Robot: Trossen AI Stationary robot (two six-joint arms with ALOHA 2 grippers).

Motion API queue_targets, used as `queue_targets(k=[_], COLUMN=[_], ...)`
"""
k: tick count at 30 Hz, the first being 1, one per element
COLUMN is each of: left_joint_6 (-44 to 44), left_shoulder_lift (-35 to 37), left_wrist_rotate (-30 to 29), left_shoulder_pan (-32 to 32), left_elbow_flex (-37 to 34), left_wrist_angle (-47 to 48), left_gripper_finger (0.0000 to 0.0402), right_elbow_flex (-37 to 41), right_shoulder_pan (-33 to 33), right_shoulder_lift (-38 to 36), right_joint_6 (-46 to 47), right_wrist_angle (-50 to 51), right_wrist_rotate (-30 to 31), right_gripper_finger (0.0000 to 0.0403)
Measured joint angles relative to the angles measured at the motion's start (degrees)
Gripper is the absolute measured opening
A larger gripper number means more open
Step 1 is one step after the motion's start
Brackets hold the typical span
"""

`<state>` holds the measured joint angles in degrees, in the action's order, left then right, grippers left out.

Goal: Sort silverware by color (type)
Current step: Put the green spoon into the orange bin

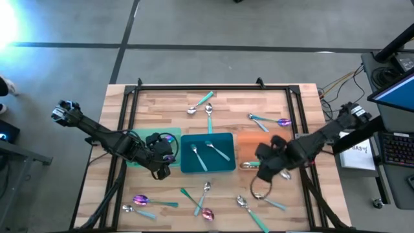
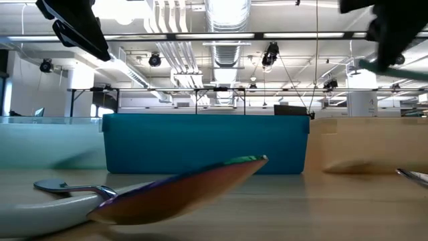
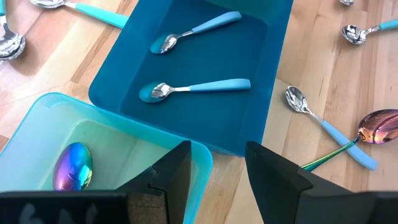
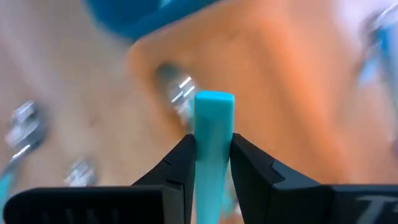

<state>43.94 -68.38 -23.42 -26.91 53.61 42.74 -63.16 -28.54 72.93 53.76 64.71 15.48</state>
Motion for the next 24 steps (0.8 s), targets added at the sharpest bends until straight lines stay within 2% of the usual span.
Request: queue_targets(k=[4,9,12,18,24], left_joint_6=[0.0,0.6,1.5,2.1,3.1], left_shoulder_lift=[0.0,0.0,0.0,0.0,0.0], left_wrist_rotate=[0.0,0.0,0.0,0.0,1.7], left_shoulder_pan=[0.0,0.0,0.0,0.0,0.0], left_elbow_flex=[0.0,0.0,0.0,0.0,0.0], left_wrist_angle=[0.0,-0.2,-0.2,-0.2,-0.3], left_gripper_finger=[0.0136,0.0136,0.0136,0.0136,0.0136], right_elbow_flex=[-0.2,0.6,0.8,0.8,0.8], right_shoulder_pan=[7.3,16.4,20.2,22.6,22.6], right_shoulder_lift=[1.1,4.3,6.8,11.4,12.7], right_joint_6=[-9.7,-19.9,-24.3,-27.8,-27.8], right_wrist_angle=[-0.7,-1.1,-1.0,-1.1,-1.1], right_wrist_rotate=[2.8,2.5,0.0,-1.8,-2.0], right_gripper_finger=[0.0074,0.0074,0.0074,0.0080,0.0119])
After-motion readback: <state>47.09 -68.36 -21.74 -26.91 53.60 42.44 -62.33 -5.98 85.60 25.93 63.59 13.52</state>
